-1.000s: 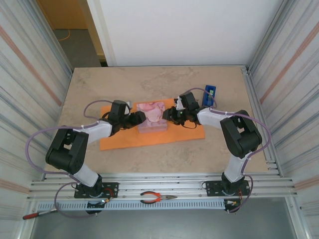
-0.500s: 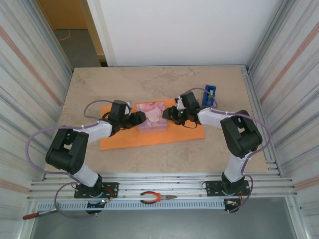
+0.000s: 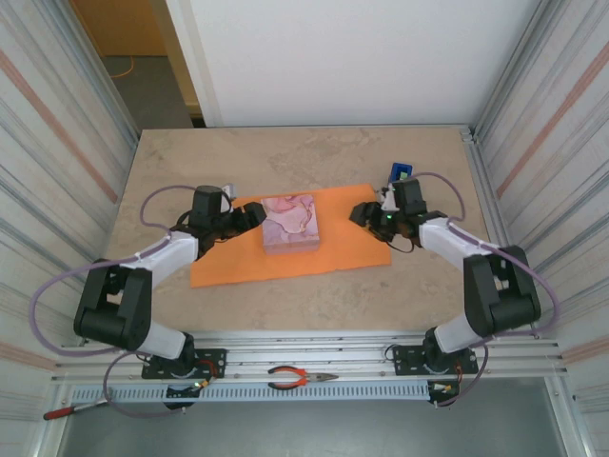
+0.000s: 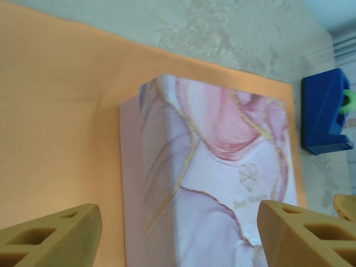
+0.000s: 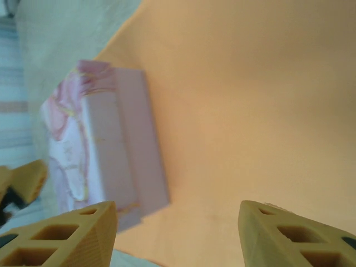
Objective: Wrap the gift box in paper
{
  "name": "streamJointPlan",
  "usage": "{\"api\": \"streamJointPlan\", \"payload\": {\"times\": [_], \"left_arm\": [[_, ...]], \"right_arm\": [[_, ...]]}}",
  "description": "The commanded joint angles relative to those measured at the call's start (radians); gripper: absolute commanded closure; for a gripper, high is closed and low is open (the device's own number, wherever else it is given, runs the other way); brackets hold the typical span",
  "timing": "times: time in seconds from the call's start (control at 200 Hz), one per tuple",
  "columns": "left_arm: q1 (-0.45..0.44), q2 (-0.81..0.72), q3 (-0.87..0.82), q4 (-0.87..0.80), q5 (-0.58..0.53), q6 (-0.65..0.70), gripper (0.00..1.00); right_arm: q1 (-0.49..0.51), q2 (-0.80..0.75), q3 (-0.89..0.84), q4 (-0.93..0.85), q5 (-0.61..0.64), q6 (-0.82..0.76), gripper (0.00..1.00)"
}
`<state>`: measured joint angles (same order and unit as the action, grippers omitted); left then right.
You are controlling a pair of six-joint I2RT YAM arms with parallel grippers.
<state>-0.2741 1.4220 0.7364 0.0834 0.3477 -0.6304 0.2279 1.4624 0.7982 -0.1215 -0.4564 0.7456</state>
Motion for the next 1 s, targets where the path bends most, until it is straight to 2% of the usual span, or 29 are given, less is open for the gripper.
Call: {"api": "streamJointPlan", "payload": {"times": [0.0,0.1,0.21,0.611,0.997], "left_arm": [[0.0,-0.071,0.019,-0.078,0.005,0.056,0.24],[0.0,-0.102,0.015,-0.083,0.01,0.049,0.22],[-0.007,-0.108,0.011,-0.067,0.015,0.028,0.2],[-0.038,-0.067,0.019,-0.053,0.01,0.022,0.19],[-0.052,-0.048,0.031,-0.039,0.008,0.008,0.19]], "right_arm": [[-0.071,-0.106,-0.06,-0.189,0.099,-0.085,0.37],[-0.129,-0.165,-0.105,-0.253,0.128,-0.123,0.34],[-0.148,-0.17,-0.128,-0.277,0.12,-0.146,0.34],[-0.122,-0.076,-0.168,-0.185,0.064,-0.134,0.4],[-0.075,-0.023,-0.174,-0.136,0.059,-0.117,0.41]]}}
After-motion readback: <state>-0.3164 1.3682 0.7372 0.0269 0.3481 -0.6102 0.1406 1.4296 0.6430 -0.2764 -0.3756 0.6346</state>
